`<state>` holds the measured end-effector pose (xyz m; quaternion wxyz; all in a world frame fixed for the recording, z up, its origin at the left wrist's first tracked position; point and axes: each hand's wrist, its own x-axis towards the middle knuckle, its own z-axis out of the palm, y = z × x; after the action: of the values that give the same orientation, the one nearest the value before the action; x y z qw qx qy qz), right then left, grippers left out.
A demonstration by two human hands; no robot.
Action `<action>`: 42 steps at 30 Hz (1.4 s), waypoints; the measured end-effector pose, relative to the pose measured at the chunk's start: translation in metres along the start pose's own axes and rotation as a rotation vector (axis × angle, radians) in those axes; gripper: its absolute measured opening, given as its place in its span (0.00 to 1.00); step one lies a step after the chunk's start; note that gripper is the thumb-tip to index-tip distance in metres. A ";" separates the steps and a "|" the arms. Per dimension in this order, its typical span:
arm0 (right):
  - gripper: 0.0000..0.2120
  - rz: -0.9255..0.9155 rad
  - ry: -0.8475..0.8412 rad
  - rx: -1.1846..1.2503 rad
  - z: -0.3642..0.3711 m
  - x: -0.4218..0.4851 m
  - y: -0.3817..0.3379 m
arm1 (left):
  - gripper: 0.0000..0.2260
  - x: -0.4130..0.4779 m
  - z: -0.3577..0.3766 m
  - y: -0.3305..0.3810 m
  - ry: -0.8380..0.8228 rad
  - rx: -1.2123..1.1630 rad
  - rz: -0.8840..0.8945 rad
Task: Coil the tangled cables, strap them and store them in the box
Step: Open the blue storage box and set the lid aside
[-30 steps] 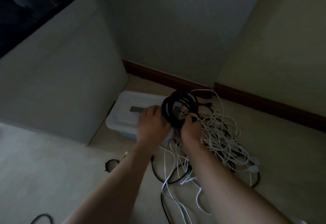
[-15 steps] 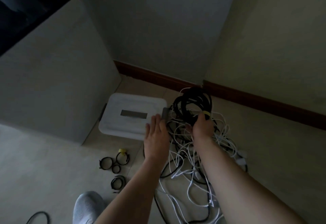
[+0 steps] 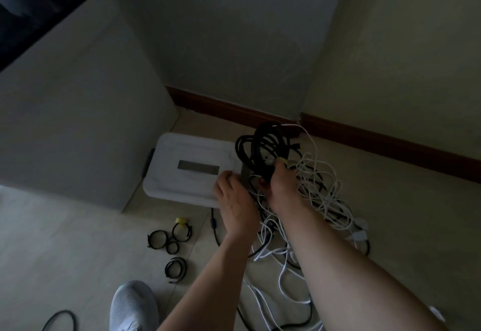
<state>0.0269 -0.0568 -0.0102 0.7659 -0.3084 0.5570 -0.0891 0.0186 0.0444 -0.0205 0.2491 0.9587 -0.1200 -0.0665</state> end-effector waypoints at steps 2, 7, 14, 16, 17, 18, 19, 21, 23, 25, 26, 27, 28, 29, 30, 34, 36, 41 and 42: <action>0.18 0.014 -0.043 -0.020 0.005 -0.001 0.003 | 0.14 0.001 -0.001 0.001 0.006 -0.010 0.001; 0.18 0.019 -0.081 -0.144 0.016 -0.004 0.011 | 0.13 0.002 -0.003 0.001 0.018 -0.019 -0.032; 0.21 -0.168 0.047 -0.273 0.020 -0.003 0.013 | 0.10 0.008 -0.006 -0.005 -0.051 0.070 0.044; 0.18 -0.260 0.093 -0.293 0.014 -0.002 0.012 | 0.09 0.010 -0.008 -0.009 -0.052 0.085 0.061; 0.17 -0.294 0.101 -0.297 0.012 -0.002 0.011 | 0.07 0.011 -0.011 -0.012 -0.047 0.101 0.075; 0.15 -0.313 0.097 -0.289 0.010 -0.003 0.010 | 0.07 0.013 -0.014 -0.015 -0.042 0.116 0.100; 0.12 -0.315 0.075 -0.271 0.009 -0.004 0.009 | 0.09 0.016 -0.019 -0.017 -0.035 0.124 0.127; 0.07 -0.244 0.014 -0.181 0.013 -0.006 0.008 | 0.13 0.026 -0.032 -0.023 0.006 0.115 0.176; 0.10 -0.142 -0.042 -0.050 0.022 -0.011 0.008 | 0.15 0.040 -0.047 -0.036 0.043 0.155 0.218; 0.15 -0.095 -0.074 -0.005 0.030 -0.014 0.010 | 0.20 0.057 -0.062 -0.054 -0.010 0.301 0.207; 0.15 -0.090 -0.080 -0.001 0.033 -0.016 0.011 | 0.21 0.065 -0.069 -0.064 -0.054 0.379 0.209; 0.15 -0.088 -0.078 0.003 0.035 -0.016 0.013 | 0.21 0.072 -0.073 -0.073 -0.097 0.427 0.231; 0.14 -0.082 -0.074 0.011 0.037 -0.015 0.014 | 0.21 0.079 -0.076 -0.079 -0.137 0.451 0.260; 0.14 -0.076 -0.069 0.012 0.037 -0.015 0.015 | 0.21 0.085 -0.079 -0.084 -0.169 0.467 0.279; 0.14 -0.071 -0.069 0.011 0.039 -0.016 0.015 | 0.19 0.092 -0.082 -0.086 -0.189 0.472 0.278; 0.10 -0.066 -0.062 0.028 0.039 -0.019 0.012 | 0.16 0.113 -0.092 -0.086 -0.284 0.488 0.281; 0.10 -0.076 -0.056 0.062 0.039 -0.023 0.006 | 0.15 0.116 -0.102 -0.087 -0.309 0.482 0.307; 0.13 -0.100 -0.054 0.056 0.035 -0.034 -0.018 | 0.09 0.124 -0.138 -0.090 -0.212 0.169 0.224; 0.11 -0.105 -0.042 0.051 0.036 -0.036 -0.022 | 0.07 0.125 -0.148 -0.089 -0.202 0.057 0.186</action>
<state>0.0507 -0.0434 0.0380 0.7794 -0.3194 0.5213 -0.1371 0.1839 0.1555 0.0553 0.2133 0.9385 -0.2349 -0.1358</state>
